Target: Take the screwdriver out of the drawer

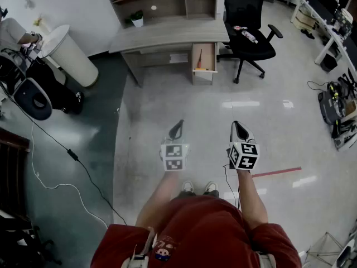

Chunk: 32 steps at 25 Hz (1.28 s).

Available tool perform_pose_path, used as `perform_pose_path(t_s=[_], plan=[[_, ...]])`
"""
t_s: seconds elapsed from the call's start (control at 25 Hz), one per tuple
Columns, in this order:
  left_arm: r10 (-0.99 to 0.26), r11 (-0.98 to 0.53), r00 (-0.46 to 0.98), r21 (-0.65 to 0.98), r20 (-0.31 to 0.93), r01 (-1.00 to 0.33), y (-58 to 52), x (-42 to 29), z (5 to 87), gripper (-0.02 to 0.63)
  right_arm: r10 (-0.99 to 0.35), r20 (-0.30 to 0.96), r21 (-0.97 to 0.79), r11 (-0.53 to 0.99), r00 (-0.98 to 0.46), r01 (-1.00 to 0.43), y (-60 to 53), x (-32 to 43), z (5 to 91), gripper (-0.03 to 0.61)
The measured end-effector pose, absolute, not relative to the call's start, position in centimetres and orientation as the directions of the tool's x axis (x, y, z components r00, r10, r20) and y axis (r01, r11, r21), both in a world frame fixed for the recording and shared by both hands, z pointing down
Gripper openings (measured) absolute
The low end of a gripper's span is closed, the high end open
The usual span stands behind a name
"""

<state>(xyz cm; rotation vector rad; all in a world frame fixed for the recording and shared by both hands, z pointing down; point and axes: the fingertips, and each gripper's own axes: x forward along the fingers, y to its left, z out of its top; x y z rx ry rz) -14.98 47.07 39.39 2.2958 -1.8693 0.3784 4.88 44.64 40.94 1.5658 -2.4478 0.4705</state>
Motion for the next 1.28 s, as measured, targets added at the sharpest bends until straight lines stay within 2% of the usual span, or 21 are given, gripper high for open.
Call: perform_pose_path(t_s=[0.52,0.96,1.28], plan=[[-0.93,-0.235,0.205,-0.065,0.306,-0.97,47.5,-9.3,39.2,-0.002,-0.851,0.309,-0.213,0.373,-0.424,-0.903,45.6,9.6,41.3,0.002],[-0.91,-0.287,0.246,-0.077,0.334,-0.955,47.2,-0.9,41.0,-0.002,-0.837,0.322,-0.239,0.381,-0.443,-0.893,45.7,16.5,43.3,0.0],[-0.905,-0.289,0.245,-0.077,0.348,-0.954,46.7,0.4,41.8,-0.002,-0.832,0.333,-0.255,0.373,-0.443,-0.892,45.1,18.2,44.2,0.0]])
